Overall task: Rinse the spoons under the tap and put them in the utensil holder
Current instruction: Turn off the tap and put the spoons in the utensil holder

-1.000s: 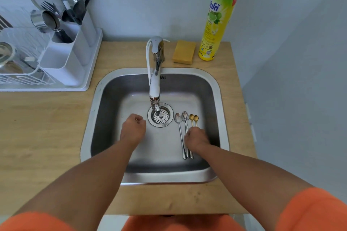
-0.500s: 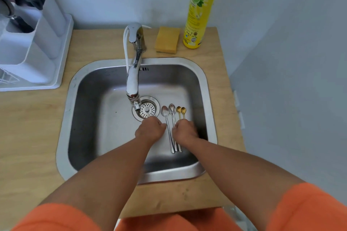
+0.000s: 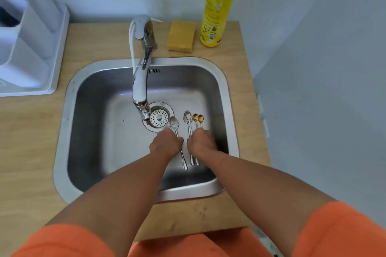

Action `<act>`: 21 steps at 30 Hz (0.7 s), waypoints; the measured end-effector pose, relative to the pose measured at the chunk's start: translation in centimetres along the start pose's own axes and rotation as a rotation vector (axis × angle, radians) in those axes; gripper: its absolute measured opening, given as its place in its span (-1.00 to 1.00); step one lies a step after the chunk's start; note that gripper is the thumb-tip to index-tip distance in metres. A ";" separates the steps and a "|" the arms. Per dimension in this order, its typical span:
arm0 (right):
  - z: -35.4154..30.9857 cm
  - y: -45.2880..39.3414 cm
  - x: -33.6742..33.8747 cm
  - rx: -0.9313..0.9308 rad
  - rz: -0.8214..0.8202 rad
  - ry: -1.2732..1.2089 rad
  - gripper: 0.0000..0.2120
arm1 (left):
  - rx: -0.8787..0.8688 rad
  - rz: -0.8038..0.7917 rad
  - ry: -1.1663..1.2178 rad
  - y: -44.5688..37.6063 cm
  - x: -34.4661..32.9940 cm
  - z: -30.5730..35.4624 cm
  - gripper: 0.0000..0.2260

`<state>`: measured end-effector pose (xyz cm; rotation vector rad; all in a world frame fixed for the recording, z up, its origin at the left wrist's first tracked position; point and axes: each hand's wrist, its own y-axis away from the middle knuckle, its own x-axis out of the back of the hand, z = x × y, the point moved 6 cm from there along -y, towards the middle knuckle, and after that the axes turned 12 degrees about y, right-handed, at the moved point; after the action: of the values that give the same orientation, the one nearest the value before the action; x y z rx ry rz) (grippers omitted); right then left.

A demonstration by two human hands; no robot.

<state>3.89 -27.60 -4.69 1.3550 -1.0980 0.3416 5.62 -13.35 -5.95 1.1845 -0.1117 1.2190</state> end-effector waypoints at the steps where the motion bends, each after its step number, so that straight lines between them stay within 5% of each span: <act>1: -0.2 0.0 0.1 -0.003 0.017 0.024 -0.86 | 0.002 -0.004 -0.007 0.1 0.1 -0.2 -0.76; 13: -1.3 -1.2 0.0 0.054 0.037 0.211 -0.96 | 0.062 -0.011 0.183 1.0 2.3 -4.1 -0.74; 21: -2.0 -0.9 -0.2 0.118 0.011 0.228 -0.75 | 0.032 0.040 0.415 0.9 5.0 -6.0 -0.80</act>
<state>5.28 -25.97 -5.07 1.3759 -0.9070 0.5626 4.00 -5.69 -4.87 0.9379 0.1955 1.4816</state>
